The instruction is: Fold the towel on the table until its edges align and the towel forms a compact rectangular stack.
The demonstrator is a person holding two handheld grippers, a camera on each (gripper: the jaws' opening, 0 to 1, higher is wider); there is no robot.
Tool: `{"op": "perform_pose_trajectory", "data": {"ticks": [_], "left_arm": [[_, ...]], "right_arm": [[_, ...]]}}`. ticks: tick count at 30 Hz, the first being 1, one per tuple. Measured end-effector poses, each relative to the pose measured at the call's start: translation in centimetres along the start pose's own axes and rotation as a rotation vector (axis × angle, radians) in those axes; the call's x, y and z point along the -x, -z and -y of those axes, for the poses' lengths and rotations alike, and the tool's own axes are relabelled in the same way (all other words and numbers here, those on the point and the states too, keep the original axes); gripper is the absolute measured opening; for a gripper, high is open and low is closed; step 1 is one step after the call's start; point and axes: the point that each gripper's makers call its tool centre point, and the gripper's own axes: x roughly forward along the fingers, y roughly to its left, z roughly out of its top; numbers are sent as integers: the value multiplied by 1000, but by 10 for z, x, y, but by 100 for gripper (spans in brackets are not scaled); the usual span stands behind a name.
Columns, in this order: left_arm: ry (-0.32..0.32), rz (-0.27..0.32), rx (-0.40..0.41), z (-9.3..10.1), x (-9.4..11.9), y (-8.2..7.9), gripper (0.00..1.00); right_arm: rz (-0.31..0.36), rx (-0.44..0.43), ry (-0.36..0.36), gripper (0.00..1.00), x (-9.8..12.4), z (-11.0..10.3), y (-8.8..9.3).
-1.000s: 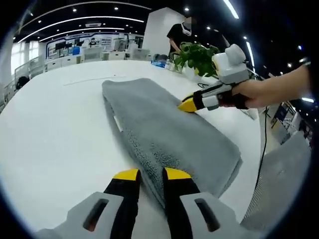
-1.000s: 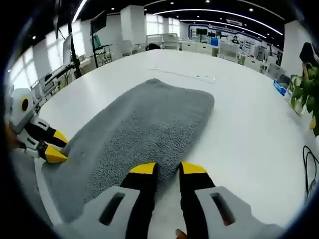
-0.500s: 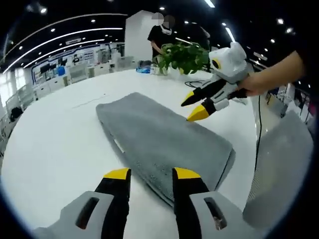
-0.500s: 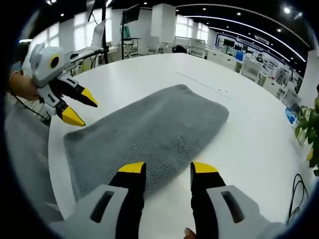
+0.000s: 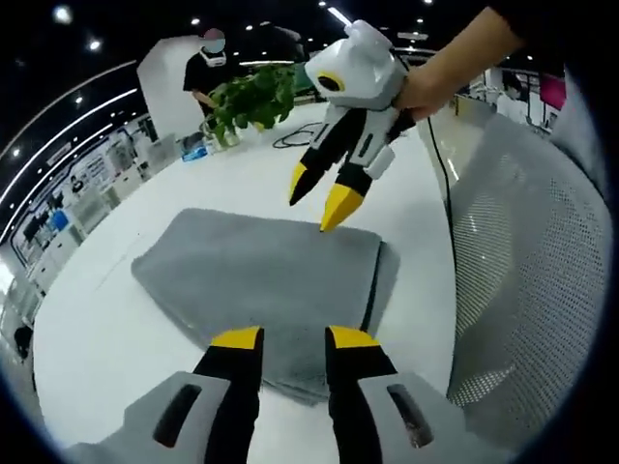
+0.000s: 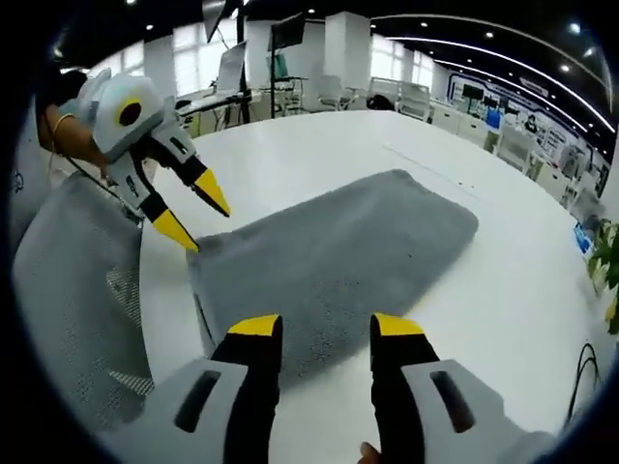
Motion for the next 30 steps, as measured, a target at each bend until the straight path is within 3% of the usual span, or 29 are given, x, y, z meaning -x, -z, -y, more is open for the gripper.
{"op": "perform_pose_trajectory", "data": {"ticks": [3, 5, 7, 11, 14, 20, 26, 30], "left_arm": [[39, -49, -82, 9, -4, 7, 27], [69, -65, -92, 18, -5, 7, 27], [101, -92, -175, 24, -6, 10, 27], [131, -96, -142, 32, -9, 11, 27], [107, -142, -190, 28, -12, 21, 27], [83, -174, -172, 18, -19, 29, 27], [114, -199, -192, 20, -26, 37, 27], [126, -188, -155, 19, -28, 38, 27]], "right_arm": [[-4, 25, -30, 35, 2, -14, 1], [-7, 37, -46, 35, 2, -21, 3], [-27, 76, -61, 31, 2, -28, 7], [-49, 97, -84, 31, 2, -43, 16], [-61, 109, -103, 31, 4, -53, 24], [-114, 185, -136, 31, 4, -70, 34], [-158, 231, -138, 30, -6, -69, 47], [-161, 225, -137, 30, -10, -68, 49]]}}
